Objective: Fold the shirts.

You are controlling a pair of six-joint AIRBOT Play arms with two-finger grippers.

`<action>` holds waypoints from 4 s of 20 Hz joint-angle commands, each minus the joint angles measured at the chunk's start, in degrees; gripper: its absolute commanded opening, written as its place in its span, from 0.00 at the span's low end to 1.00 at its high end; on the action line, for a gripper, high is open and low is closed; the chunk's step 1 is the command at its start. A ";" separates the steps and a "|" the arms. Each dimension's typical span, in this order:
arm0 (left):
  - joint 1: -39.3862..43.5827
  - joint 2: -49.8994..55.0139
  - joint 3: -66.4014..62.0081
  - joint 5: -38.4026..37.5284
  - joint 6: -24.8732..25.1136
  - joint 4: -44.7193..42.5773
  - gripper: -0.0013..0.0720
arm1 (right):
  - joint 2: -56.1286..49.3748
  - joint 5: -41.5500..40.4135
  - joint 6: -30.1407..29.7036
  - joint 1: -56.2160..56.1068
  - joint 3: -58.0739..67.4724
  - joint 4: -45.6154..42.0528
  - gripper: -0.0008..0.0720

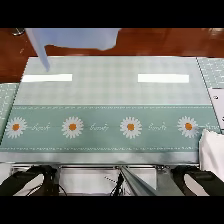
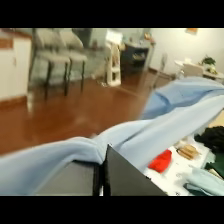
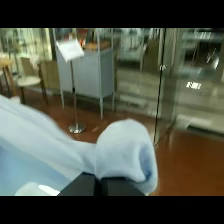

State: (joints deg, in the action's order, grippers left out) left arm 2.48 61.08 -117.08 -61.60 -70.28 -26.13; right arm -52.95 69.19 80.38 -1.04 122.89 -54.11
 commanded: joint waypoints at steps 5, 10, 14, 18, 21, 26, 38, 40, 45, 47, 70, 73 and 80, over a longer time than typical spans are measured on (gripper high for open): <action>-0.09 -14.25 2.58 -15.34 -3.52 -3.72 0.04 | 9.20 7.30 -1.84 0.26 2.80 -4.04 0.05; -0.07 -15.63 16.06 -27.91 -6.05 -3.72 0.04 | 9.20 17.29 -0.17 0.26 -9.97 -4.70 0.05; 1.01 -15.30 42.10 -24.04 -2.16 -3.80 0.04 | 9.14 11.91 -0.17 0.26 -33.66 -4.70 0.05; 2.97 -10.75 66.99 -5.95 5.46 -3.96 0.04 | 2.75 -1.03 -0.09 0.24 -50.93 -1.73 0.05; 3.04 -3.67 74.86 11.34 6.69 -3.93 0.04 | -8.76 -5.40 -1.77 0.22 -51.41 4.09 0.05; 3.65 11.13 71.17 15.50 6.80 -3.87 0.05 | -27.43 -10.97 -1.62 0.26 -45.13 11.10 0.05; -13.73 18.73 55.47 -1.25 -2.86 -10.34 0.98 | -22.64 13.46 -0.66 13.68 -53.92 -11.30 0.86; -11.72 22.95 55.41 -3.45 -2.73 -10.34 0.98 | -16.41 7.28 -1.92 13.09 -68.78 -3.30 0.86; -3.63 34.42 54.05 -5.60 -2.23 -8.46 0.97 | -9.99 4.59 -5.03 2.58 -89.77 3.34 0.86; -0.59 36.68 52.46 -5.60 -1.53 -7.76 0.96 | -9.97 4.74 -3.69 -2.58 -93.02 4.55 0.86; -0.44 36.81 47.19 -10.23 2.47 -7.78 0.05 | -15.87 -10.75 2.80 -31.04 -92.15 14.12 0.05; -4.52 35.06 45.03 -13.49 2.80 -7.78 0.05 | -11.32 -5.03 2.60 -23.61 -87.67 7.93 0.05; -12.22 16.55 48.96 -7.74 4.68 -7.78 0.05 | -4.15 5.46 2.91 1.27 -73.22 -5.97 0.05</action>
State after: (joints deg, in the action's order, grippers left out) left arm -7.57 85.03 -70.37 -72.31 -66.89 -33.95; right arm -58.78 70.52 84.18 -8.19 43.88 -54.50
